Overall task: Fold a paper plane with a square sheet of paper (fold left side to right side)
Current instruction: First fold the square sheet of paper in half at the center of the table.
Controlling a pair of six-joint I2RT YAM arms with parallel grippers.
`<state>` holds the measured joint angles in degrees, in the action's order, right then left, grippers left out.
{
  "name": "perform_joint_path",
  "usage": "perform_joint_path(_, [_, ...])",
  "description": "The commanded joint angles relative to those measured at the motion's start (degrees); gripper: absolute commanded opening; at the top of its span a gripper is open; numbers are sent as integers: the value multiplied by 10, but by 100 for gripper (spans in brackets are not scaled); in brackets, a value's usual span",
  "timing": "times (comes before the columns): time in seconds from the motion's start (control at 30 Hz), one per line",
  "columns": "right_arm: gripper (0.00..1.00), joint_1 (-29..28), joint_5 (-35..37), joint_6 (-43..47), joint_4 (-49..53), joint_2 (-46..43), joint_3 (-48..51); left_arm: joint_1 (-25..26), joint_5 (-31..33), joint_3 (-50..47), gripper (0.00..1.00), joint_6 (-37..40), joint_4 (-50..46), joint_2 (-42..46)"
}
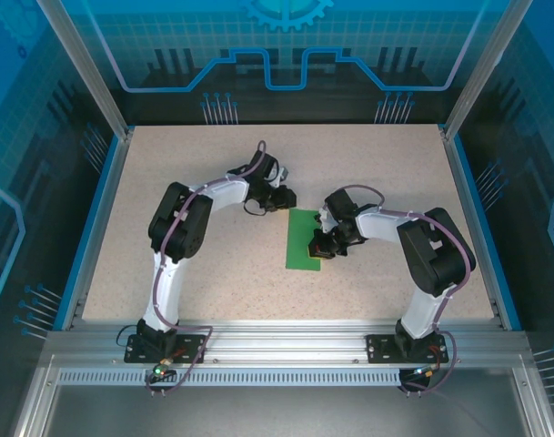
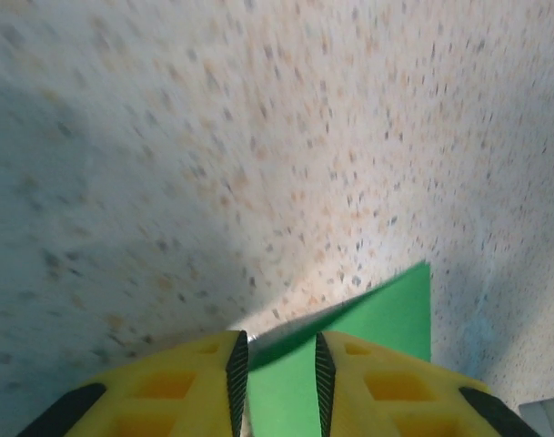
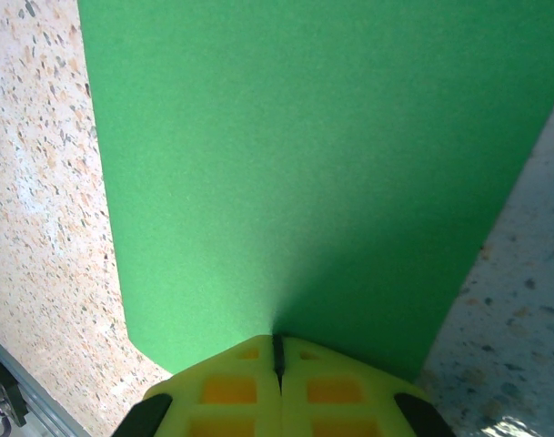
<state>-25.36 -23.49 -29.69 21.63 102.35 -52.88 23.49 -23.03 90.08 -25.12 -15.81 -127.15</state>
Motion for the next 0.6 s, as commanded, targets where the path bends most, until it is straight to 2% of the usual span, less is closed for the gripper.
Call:
perform_joint_path(0.0, [2,-2,68,4,49,46,30,-18,9,36,31,21,-31,10])
perform_joint_path(0.2, [3,5,9,-13,-5,54,9,-22,13,6,33,26,-37,89])
perform_joint_path(0.37, [5,12,-18,-38,-76,20,16,-19,-13,-96,34,2,-9,167])
perform_joint_path(0.57, [33,17,1,-31,-113,-69,22,11,-60,-193,33,-34,24,210])
